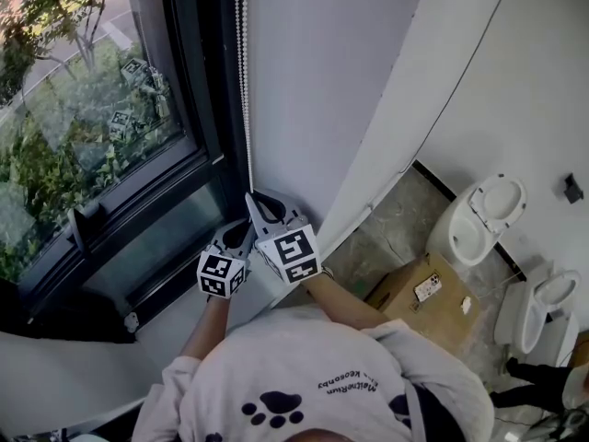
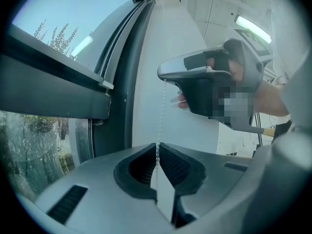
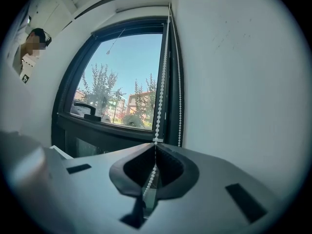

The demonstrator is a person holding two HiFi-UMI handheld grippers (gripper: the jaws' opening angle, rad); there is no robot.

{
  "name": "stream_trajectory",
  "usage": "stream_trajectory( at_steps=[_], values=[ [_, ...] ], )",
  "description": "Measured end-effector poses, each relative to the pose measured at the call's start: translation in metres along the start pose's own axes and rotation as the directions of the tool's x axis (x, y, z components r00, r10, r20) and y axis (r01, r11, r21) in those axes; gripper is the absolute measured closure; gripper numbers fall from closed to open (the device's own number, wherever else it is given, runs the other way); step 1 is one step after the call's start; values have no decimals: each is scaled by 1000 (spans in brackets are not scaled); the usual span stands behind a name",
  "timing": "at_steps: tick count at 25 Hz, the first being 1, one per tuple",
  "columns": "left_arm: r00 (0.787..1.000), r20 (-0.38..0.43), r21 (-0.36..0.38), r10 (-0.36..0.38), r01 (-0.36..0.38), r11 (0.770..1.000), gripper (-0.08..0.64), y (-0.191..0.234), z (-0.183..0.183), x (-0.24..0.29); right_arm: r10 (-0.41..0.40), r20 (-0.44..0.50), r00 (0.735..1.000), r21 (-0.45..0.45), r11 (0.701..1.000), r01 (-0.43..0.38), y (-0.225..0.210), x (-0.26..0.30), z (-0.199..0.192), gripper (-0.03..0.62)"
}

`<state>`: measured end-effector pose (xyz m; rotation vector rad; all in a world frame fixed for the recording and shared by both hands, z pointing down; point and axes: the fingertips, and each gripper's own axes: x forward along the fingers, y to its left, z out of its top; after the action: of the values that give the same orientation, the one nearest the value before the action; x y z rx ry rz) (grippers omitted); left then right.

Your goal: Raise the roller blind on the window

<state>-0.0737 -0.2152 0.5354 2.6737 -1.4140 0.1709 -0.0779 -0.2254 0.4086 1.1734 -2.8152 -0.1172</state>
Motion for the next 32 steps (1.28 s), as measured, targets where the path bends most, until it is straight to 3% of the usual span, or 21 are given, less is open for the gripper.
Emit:
stream_trajectory(
  at_steps=[3, 9, 13, 16, 23, 28, 32],
  values=[
    [1000, 7, 8, 1, -1, 1000, 550, -2, 6, -5, -15, 7, 1000, -2, 1000, 15, -3, -1, 0, 581],
    [995, 94, 22, 38, -40, 999, 549, -1, 41, -17, -26, -4, 1000, -1, 1000, 26, -6, -4, -7, 580],
    [986, 160, 26, 56, -61, 998, 477, -1, 67, -25, -43, 19, 999, -11, 999, 43, -6, -9, -7, 575],
    [978, 198, 26, 62, -68, 997, 477, -2, 86, -28, -49, 32, 998, -8, 999, 49, -6, -11, -7, 491],
    [965, 237, 17, 107, -115, 993, 482, 2, 116, -39, -92, 65, 994, 32, 995, 90, -14, -22, 2, 491],
    [964, 237, 26, 118, -128, 991, 539, -5, 134, -45, -107, 88, 990, 73, 992, 100, -14, -32, 12, 492],
    [966, 228, 27, 121, -131, 991, 552, -13, 143, -50, -118, 100, 988, 83, 990, 110, -15, -40, 21, 564]
  ],
)
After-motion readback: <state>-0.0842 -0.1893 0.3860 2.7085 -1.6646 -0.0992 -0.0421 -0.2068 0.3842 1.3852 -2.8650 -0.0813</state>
